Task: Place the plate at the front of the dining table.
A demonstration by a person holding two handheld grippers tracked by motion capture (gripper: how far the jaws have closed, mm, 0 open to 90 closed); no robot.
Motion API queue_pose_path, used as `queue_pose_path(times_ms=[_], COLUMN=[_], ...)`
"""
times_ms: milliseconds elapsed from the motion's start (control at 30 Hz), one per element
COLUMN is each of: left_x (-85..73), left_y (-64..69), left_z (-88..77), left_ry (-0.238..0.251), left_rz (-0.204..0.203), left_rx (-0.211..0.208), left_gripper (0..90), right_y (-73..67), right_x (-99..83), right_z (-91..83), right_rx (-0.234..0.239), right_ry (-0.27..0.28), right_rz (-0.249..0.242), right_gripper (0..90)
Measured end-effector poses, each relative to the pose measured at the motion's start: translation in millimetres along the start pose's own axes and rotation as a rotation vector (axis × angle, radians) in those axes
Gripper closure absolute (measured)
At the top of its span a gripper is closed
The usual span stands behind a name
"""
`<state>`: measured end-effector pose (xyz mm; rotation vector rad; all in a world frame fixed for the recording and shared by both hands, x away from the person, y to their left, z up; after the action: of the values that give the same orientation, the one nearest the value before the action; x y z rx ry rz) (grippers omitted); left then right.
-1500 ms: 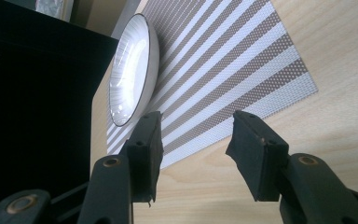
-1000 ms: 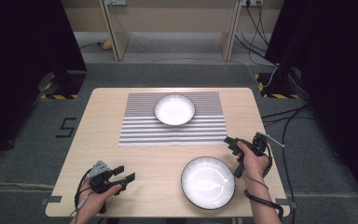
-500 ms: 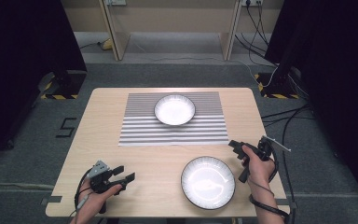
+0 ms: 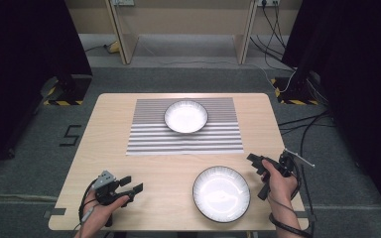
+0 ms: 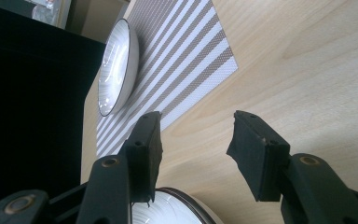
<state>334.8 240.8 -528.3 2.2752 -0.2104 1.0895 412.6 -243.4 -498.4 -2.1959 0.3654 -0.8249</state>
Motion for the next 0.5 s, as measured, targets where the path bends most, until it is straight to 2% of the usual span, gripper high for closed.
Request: queue_pose_path(times_ms=[500], left_x=[-0.4], left_y=[-2.1], left_z=[-0.1], left_ry=[-0.002], left_rz=[-0.008], left_rx=[0.000], left_gripper=[34.7], right_y=[11.2], right_x=[-9.8], right_z=[-11.1], right_rx=[-0.015], right_ry=[0.006], right_rz=[0.000], right_gripper=[52.2])
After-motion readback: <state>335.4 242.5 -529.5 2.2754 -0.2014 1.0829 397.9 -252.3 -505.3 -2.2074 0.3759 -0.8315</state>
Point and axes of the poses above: each handheld gripper's, and its own axes: z roughly forward along the jaws, x roughly out of its top, y roughly to its right, the point moved 4 cm from there along z, roughly forward along the jaws, and after that the axes turned 12 degrees about -z, right-handed, at the moved point
